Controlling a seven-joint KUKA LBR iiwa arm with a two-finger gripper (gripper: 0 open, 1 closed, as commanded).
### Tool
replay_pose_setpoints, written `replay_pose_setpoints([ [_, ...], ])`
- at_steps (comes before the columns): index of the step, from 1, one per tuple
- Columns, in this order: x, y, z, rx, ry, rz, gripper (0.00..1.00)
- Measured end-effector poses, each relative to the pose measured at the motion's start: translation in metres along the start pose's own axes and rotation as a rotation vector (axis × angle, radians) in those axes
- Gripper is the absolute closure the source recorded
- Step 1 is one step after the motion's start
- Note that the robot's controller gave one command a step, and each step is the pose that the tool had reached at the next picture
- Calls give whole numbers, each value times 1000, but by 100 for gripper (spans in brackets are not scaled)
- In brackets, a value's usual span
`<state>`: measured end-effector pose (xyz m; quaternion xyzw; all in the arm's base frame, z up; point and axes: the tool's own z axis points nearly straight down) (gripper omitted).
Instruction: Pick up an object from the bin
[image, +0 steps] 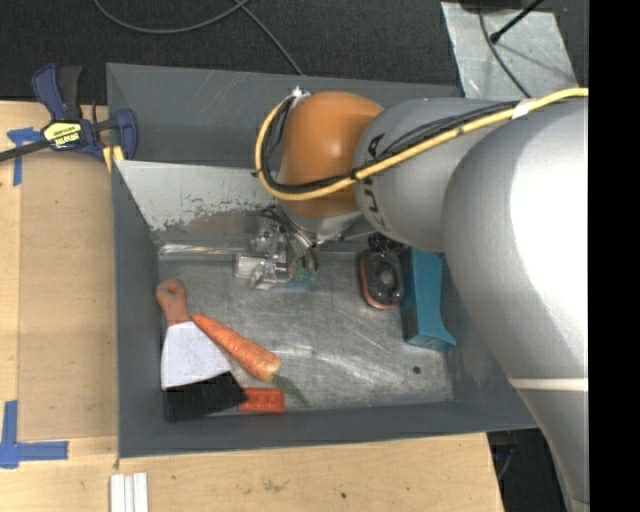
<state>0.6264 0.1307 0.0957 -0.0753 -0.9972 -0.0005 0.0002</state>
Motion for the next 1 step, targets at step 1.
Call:
replay_pose_setpoints([
  [1, -1, 0, -11, 0, -1, 0, 100],
])
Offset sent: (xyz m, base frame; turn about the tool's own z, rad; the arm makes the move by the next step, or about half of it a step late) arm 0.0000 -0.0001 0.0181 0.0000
